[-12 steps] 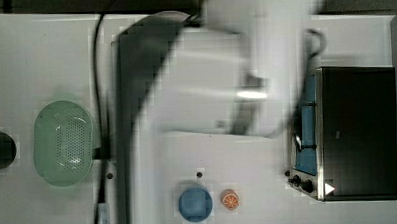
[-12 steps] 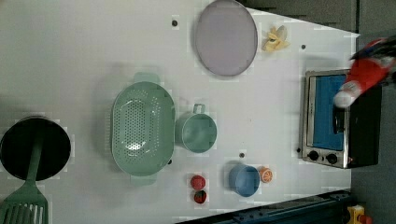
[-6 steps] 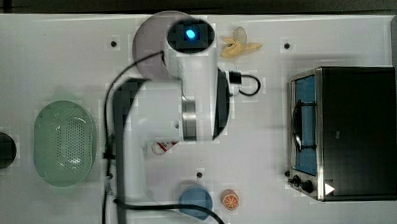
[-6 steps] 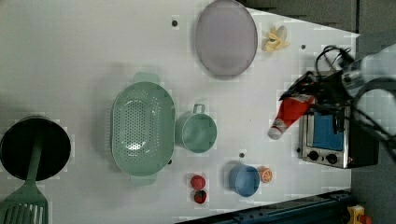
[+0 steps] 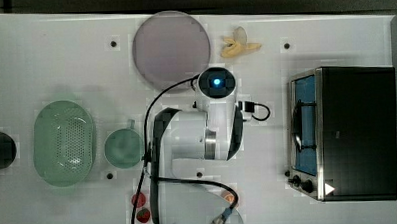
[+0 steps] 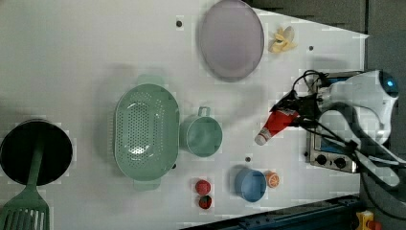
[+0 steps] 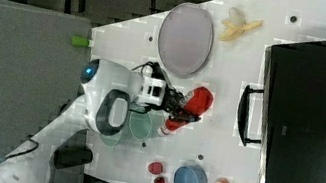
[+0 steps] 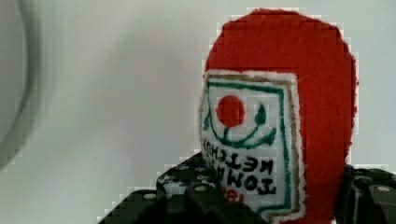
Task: Pick Ketchup from oven and place it on table.
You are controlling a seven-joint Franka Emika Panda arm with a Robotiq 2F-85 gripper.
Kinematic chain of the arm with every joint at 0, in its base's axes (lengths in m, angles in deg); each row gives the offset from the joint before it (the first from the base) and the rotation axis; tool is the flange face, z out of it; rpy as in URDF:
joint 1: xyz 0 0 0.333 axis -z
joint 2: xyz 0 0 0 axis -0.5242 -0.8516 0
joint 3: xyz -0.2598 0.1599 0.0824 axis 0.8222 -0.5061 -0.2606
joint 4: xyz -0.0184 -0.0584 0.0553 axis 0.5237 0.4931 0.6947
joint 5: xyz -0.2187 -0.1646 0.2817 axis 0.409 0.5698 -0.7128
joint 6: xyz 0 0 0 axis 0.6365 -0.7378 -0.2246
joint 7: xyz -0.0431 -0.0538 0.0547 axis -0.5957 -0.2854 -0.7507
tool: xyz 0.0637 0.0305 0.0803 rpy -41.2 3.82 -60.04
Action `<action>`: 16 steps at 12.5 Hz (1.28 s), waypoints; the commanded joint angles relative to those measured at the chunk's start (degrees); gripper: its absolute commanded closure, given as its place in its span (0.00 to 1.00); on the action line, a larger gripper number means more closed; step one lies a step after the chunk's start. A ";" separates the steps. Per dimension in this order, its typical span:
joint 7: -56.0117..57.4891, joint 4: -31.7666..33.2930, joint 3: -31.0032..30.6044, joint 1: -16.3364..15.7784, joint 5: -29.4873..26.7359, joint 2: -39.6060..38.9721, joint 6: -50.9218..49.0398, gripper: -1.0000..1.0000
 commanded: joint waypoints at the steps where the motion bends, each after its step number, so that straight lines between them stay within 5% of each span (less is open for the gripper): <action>1: -2.01 0.67 -0.82 -0.33 -0.86 -0.52 3.58 0.22; 3: -2.01 0.64 -0.80 -0.33 -1.16 -1.61 5.34 0.01; 9: -2.05 -5.73 0.48 -0.21 -1.16 10.42 -4.87 0.00; 16: -2.05 -30.91 0.79 -0.21 4.46 21.20 -28.61 0.00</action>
